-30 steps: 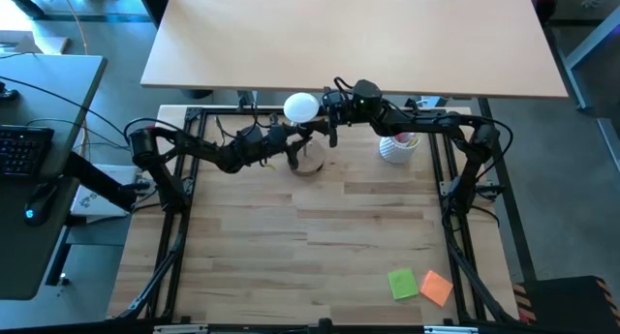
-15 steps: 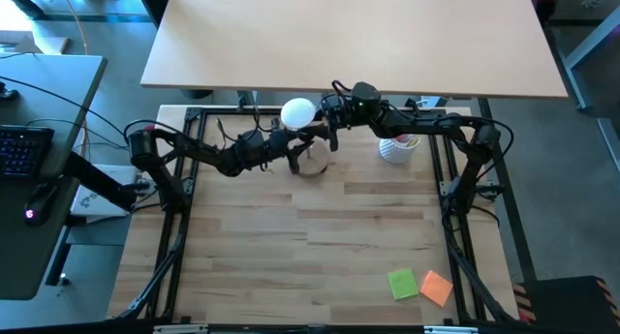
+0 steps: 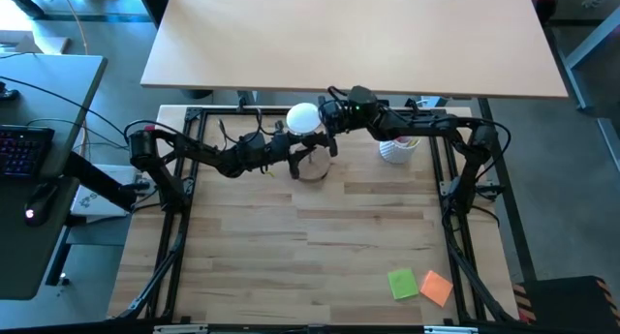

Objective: Screw lightbulb
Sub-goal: Insert the lightbulb into the lamp

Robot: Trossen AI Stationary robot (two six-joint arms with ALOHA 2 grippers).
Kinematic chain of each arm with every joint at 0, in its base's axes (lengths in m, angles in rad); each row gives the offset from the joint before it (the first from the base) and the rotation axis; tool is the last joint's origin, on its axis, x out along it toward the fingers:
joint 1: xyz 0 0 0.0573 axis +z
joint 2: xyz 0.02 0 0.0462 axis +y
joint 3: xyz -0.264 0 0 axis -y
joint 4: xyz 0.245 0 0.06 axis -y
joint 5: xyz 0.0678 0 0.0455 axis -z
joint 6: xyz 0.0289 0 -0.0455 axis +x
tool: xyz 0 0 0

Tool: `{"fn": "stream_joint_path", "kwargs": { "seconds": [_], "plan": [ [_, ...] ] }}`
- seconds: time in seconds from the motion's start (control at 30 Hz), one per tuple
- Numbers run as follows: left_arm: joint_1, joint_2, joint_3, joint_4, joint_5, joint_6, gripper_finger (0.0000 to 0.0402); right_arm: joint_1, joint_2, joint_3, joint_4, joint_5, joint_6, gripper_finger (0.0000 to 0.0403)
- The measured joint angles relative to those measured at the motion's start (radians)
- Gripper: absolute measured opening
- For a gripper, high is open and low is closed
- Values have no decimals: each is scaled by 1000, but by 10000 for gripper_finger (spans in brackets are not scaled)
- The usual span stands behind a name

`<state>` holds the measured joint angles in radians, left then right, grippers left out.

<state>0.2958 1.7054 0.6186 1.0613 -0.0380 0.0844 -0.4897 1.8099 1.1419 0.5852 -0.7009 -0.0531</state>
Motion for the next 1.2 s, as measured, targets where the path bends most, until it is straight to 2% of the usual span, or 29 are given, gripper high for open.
{"fn": "stream_joint_path", "kwargs": {
  "seconds": [0.13,0.4,0.5,0.67,0.9,0.97,1.1,1.2],
  "plan": [
    [-6,-1,0,-8,-6,-11,142,13,-1,0,3,8,-30,235],
    [-29,-1,0,-14,-18,-20,142,10,-2,0,1,-7,19,233],
    [-31,-1,0,-14,-24,-20,142,14,-3,0,8,-15,26,212],
    [-32,-1,0,-15,-21,-29,142,14,-36,0,-19,-60,47,134],
    [-55,-5,-1,-19,-26,-23,142,34,-108,-28,-24,-58,35,134],
    [-63,-5,-1,-17,-25,-21,142,47,-121,-67,20,-40,40,134],
    [-76,-5,-1,-13,-21,-20,142,72,-140,-177,314,12,113,134],
    [-85,-5,-2,-7,-4,-20,142,83,-129,-247,440,92,157,134]
  ]
}}
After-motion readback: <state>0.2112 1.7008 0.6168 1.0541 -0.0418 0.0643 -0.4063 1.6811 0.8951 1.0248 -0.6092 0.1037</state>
